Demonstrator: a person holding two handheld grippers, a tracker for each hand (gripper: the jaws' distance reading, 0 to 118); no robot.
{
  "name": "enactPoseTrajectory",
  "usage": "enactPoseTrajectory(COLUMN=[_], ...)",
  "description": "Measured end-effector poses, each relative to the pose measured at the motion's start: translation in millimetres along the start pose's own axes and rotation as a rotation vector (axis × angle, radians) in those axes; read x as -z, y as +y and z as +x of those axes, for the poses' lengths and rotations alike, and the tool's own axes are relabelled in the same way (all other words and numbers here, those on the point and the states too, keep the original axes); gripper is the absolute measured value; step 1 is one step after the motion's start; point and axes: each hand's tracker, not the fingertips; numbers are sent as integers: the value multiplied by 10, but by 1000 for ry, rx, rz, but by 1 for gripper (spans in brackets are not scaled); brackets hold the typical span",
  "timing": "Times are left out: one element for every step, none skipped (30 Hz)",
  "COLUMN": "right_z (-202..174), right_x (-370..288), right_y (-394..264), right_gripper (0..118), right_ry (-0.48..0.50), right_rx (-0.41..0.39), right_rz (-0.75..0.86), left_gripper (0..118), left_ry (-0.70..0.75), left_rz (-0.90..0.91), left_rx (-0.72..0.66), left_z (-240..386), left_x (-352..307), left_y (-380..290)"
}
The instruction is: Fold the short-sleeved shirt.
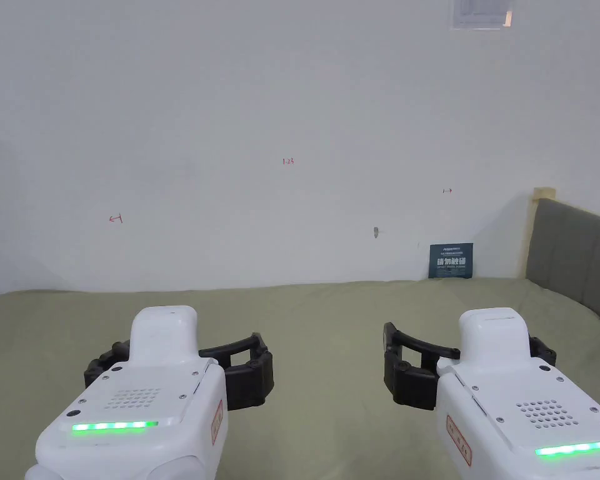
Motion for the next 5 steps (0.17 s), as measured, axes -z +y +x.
enactPoseTrajectory(right_z=[4, 10, 16, 23, 33], right_x=[1, 1, 0, -1, -3], right_y=[1, 1, 1, 1, -1], right_gripper=[104, 104, 104, 104, 104], right_ry=[-1, -1, -4, -4, -4], right_rx=[0, 0, 2, 3, 2], right_rz=[0, 0, 0, -1, 0], left_gripper=[118, 118, 118, 118, 118], left_ry=[14, 27, 46, 68, 82], left_rz=[13, 34, 48, 52, 51], left_rx=[-2, 11, 32, 45, 79], left_z=[3, 10, 15, 21, 26], left_x=[-6, -18, -17, -18, -16], left_y=[5, 10, 5, 7, 13])
